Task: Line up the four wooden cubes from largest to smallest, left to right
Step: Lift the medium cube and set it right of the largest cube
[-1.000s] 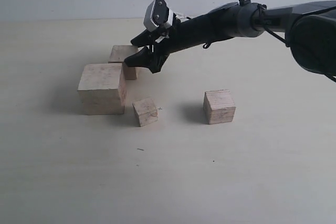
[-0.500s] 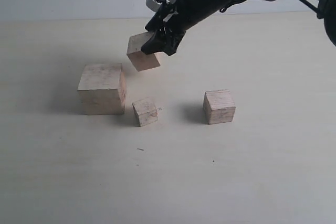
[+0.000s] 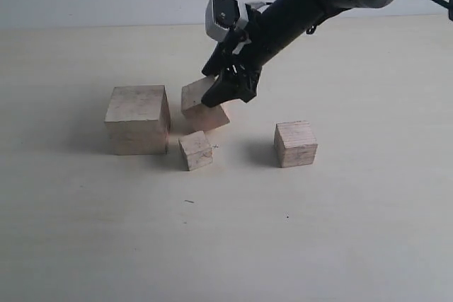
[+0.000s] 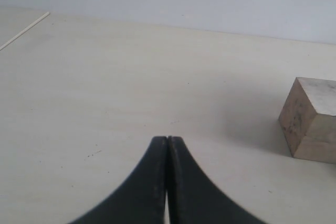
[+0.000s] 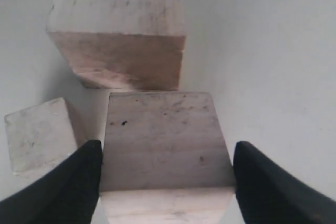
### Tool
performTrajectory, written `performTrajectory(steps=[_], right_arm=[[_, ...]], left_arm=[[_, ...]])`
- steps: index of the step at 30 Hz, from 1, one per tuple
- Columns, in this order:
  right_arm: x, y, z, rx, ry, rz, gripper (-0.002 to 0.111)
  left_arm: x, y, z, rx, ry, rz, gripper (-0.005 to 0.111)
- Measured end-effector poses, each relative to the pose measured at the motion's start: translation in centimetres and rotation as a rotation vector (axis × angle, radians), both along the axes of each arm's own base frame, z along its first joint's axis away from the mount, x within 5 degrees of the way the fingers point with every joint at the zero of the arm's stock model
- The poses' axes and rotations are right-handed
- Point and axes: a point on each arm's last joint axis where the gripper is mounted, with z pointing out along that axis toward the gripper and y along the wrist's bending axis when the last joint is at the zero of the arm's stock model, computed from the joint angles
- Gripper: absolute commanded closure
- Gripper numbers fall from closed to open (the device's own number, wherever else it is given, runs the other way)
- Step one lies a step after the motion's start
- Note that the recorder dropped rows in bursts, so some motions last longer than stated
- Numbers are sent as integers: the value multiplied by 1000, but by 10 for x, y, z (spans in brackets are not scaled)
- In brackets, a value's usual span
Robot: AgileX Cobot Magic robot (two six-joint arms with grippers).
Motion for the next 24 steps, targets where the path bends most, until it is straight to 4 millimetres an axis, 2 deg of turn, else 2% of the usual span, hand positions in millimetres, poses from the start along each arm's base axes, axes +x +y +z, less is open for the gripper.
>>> performTrajectory(steps=[10, 24], right_arm=[[-21, -6, -19, 9, 104, 97, 108], [-18, -3, -17, 46, 73, 59, 108]], left_arm=[[0, 0, 0, 0, 0, 0, 107], [0, 0, 0, 0, 0, 0, 107]])
